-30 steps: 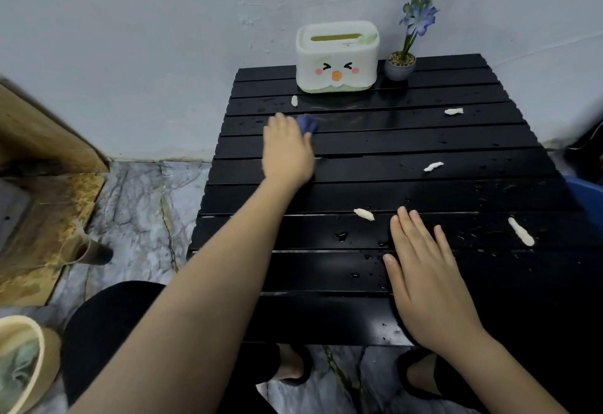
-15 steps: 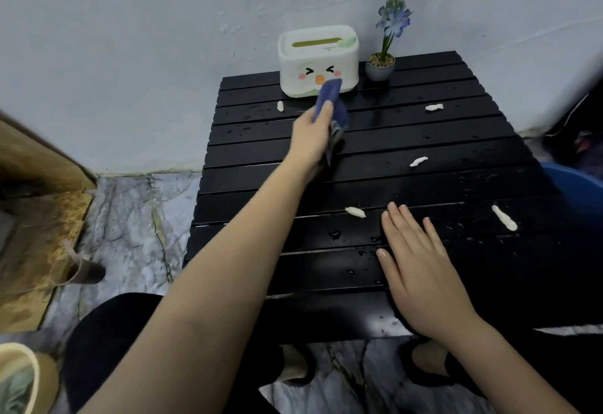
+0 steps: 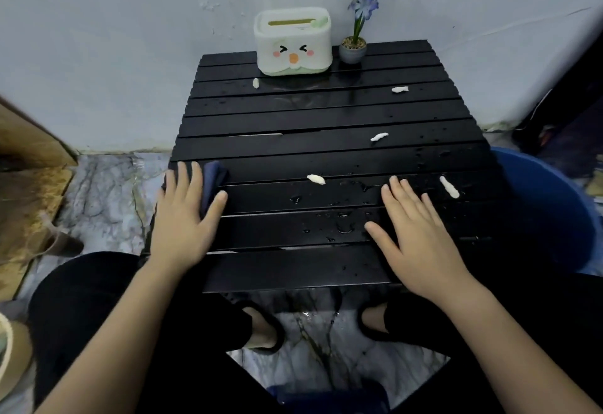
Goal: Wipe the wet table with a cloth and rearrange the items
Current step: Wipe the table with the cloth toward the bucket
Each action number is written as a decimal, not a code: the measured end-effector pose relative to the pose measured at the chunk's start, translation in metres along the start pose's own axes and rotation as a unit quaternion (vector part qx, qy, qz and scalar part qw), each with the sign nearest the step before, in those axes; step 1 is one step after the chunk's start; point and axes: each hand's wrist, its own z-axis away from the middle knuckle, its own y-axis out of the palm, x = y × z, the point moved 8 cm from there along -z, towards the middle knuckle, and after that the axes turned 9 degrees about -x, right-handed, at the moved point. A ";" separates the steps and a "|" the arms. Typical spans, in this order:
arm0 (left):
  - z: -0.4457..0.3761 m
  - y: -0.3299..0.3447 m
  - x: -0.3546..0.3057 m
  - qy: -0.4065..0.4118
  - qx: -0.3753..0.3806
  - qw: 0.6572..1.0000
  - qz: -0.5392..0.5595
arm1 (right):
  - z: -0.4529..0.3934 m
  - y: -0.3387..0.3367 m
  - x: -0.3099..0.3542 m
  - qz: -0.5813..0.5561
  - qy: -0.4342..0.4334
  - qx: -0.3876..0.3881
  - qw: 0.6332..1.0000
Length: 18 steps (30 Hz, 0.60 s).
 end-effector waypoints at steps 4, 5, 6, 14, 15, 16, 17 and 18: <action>-0.005 0.035 -0.057 0.021 0.044 0.999 -0.001 | 0.004 0.007 0.000 0.020 -0.006 0.001 1.000; -0.006 0.043 -0.077 0.036 0.050 0.998 0.016 | 0.004 0.008 -0.001 0.020 -0.005 -0.004 1.000; -0.007 0.051 -0.099 0.057 0.054 0.996 0.032 | 0.004 0.008 -0.001 0.018 -0.005 -0.010 1.000; -0.013 0.093 -0.240 0.187 0.118 0.961 0.163 | 0.005 0.008 -0.001 0.025 -0.016 -0.033 0.999; -0.017 0.092 -0.242 0.162 0.134 0.956 0.203 | 0.005 0.008 -0.002 0.023 -0.016 -0.034 0.999; -0.022 0.090 -0.239 0.119 0.152 0.949 0.251 | 0.005 0.008 -0.002 0.021 -0.016 -0.036 0.999; -0.027 0.088 -0.233 0.067 0.168 0.938 0.295 | 0.006 0.007 -0.002 0.019 -0.017 -0.036 0.999; -0.032 0.083 -0.223 0.015 0.176 0.926 0.333 | 0.006 0.007 -0.002 0.017 -0.017 -0.037 0.999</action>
